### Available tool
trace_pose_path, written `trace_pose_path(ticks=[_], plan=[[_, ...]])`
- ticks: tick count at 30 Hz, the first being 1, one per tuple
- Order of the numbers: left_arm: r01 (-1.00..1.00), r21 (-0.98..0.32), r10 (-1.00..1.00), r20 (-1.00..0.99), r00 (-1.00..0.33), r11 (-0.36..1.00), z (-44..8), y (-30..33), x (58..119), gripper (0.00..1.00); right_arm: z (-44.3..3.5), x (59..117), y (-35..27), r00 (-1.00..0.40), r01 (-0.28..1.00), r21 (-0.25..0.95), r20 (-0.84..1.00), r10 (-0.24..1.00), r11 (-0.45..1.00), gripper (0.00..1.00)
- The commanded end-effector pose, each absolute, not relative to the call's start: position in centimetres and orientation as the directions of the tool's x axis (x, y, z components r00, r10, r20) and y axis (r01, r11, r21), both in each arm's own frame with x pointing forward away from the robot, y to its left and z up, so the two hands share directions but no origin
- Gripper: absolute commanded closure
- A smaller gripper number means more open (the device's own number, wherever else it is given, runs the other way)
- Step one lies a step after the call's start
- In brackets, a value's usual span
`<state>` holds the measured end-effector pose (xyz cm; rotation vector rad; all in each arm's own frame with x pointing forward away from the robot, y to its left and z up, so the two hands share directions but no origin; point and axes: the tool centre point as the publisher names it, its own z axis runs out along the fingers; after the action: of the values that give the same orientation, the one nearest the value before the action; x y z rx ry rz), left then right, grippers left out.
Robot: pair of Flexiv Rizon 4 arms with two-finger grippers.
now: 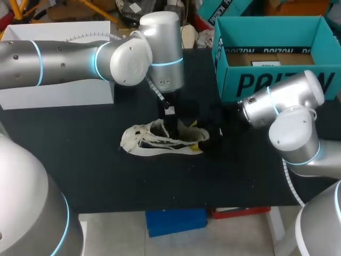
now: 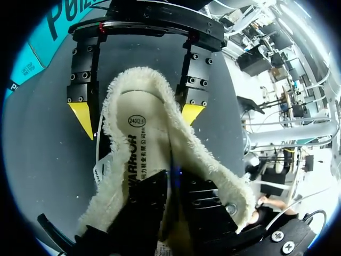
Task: Take the shoe out of the shoebox, open the shoe tongue, remove and reinsert the insole, then place the shoe into the shoebox
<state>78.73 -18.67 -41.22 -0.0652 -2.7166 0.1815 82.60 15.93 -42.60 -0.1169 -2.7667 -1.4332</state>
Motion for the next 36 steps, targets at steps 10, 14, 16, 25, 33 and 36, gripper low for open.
trace_pose_path(ticks=[10,14,16,25,33,36], plan=[[-0.002,-0.01,0.0,0.244,-0.97,1.0,-43.1,-18.5,78.5,0.65,-42.7,82.8,16.0,-0.997,0.08,0.813,0.056,0.059,0.577,1.0],[-0.046,0.045,-0.051,0.118,-0.992,0.998,-43.6,-18.0,79.0,0.7,-42.7,82.8,16.0,-0.997,0.08,0.813,0.056,0.059,0.577,1.0],[-0.072,0.068,-0.075,0.045,-0.996,0.995,-43.7,-17.7,79.2,0.72,-42.7,82.8,16.0,-0.997,0.08,0.813,0.056,0.059,0.577,1.0],[-0.111,0.079,-0.103,-0.095,-0.99,0.991,-43.9,-16.6,80.2,0.78,-42.7,82.8,16.0,-0.997,0.08,0.813,0.056,0.059,0.577,1.0],[-0.055,0.04,-0.05,-0.117,-0.992,0.998,-44.2,-16.7,79.6,0.96,-42.7,82.8,16.0,-0.997,0.08,0.813,0.056,0.059,0.577,1.0],[-0.05,0.008,-0.049,-0.094,-0.994,0.999,-44.2,-16.7,79.3,0.94,-42.7,82.8,16.0,-0.997,0.08,0.813,0.056,0.059,0.577,1.0]])
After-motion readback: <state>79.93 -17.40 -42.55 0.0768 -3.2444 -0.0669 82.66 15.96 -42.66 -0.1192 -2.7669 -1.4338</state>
